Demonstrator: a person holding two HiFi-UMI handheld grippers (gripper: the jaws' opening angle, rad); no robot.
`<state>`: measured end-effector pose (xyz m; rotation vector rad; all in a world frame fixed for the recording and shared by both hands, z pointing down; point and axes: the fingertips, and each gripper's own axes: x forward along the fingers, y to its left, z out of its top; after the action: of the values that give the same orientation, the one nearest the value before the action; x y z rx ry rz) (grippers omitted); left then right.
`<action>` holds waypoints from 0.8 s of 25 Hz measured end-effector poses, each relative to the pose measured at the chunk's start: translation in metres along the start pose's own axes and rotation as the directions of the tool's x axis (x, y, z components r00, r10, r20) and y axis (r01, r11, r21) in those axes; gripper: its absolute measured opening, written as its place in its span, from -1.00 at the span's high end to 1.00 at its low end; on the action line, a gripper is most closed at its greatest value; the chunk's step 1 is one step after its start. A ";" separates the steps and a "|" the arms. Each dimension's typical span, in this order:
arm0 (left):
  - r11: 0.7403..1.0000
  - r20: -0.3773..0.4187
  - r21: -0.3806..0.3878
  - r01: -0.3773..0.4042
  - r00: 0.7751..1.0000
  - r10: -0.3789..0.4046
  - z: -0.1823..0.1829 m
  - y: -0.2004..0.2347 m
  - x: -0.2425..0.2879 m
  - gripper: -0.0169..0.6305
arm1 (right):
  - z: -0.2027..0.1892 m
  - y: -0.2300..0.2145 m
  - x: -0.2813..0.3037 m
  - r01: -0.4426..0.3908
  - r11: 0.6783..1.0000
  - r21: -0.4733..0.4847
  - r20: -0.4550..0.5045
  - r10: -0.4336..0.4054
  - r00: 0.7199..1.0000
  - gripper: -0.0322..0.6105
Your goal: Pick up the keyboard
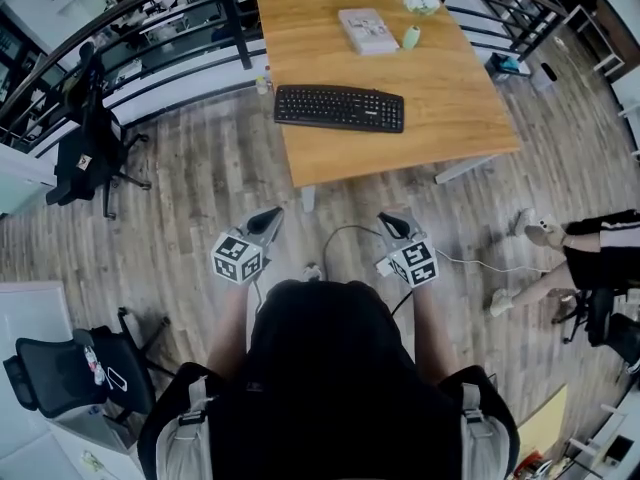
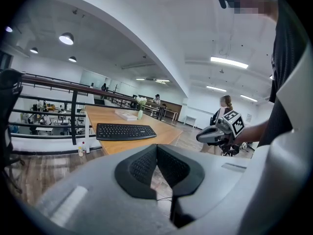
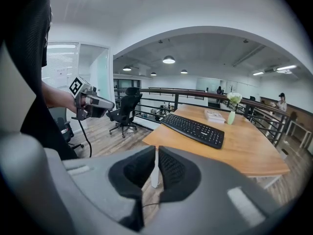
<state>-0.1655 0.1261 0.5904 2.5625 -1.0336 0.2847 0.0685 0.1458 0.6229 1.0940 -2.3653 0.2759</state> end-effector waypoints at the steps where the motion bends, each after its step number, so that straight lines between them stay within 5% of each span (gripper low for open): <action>1: 1.000 -0.001 0.003 0.004 1.000 -0.004 0.001 0.001 0.002 0.91 | 0.000 -0.001 0.000 0.003 1.000 0.004 -0.001 -0.003 1.000 0.84; 20: 1.000 -0.036 0.000 0.002 0.999 -0.002 -0.006 0.004 0.012 0.91 | -0.019 -0.004 0.009 -0.010 0.999 0.048 -0.026 0.011 1.000 0.83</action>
<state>-0.1604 0.1182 0.6004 2.5484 -1.0180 0.3290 0.0732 0.1448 0.6439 1.0937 -2.3526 0.3499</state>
